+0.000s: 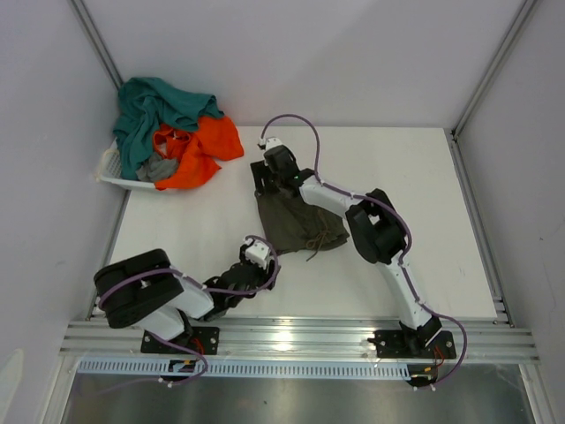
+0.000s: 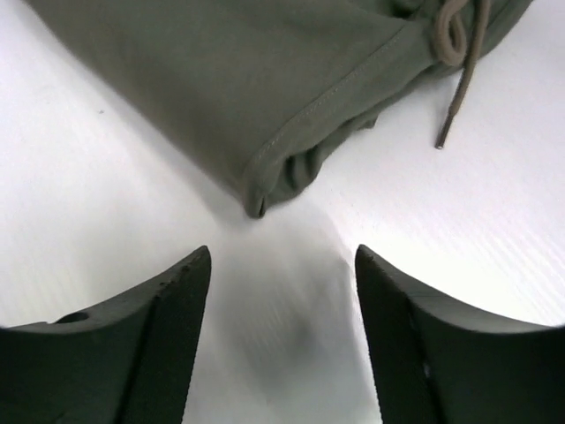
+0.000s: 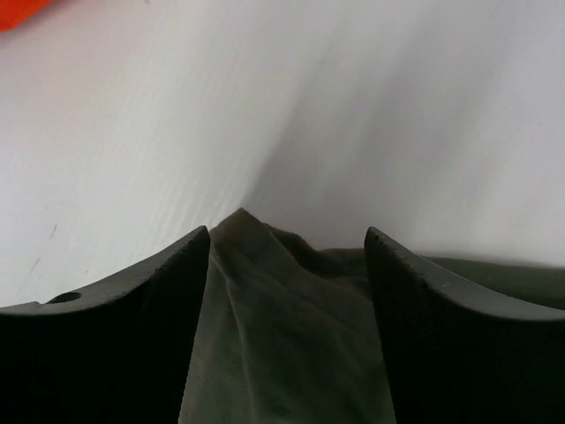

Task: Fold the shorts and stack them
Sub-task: Fold the shorts, then neatly place the folded shorts to the corner

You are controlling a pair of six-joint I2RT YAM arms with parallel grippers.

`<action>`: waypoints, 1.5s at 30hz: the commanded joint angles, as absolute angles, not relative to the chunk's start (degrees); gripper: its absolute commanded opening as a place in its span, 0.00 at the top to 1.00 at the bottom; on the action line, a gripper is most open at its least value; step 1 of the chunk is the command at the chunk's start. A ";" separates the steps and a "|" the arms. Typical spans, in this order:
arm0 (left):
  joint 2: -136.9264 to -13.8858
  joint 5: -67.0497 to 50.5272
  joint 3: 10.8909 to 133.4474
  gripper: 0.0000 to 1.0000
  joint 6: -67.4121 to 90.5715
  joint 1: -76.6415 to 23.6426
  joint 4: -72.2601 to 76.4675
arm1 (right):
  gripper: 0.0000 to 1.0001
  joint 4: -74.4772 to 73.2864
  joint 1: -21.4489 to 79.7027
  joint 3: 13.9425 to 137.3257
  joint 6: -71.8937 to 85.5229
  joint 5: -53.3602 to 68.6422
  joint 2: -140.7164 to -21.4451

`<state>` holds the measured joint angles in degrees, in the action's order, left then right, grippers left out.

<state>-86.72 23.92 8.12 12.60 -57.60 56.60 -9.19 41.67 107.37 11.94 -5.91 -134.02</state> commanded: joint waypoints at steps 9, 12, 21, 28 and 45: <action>-57.24 20.56 2.36 0.21 19.95 -57.92 45.48 | 0.10 -2.62 37.10 93.79 16.78 2.90 -114.80; -48.19 21.44 6.67 0.19 23.10 -57.75 29.41 | 0.06 -9.46 33.41 87.58 17.84 2.29 -108.12; -45.69 22.94 17.66 0.13 28.73 -55.99 11.69 | 0.01 -6.23 22.77 56.89 21.10 6.24 -87.55; -55.71 20.58 24.69 0.11 29.53 -53.88 11.60 | 0.01 -6.07 18.11 49.85 22.06 11.76 -87.80; -79.79 11.25 40.33 0.10 27.51 -41.66 12.93 | 0.01 10.02 16.61 44.65 26.19 29.79 -99.05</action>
<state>-76.82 12.86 35.81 28.34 -42.65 12.78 7.79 16.60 45.74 25.10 27.00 -96.49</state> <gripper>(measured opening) 0.897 0.993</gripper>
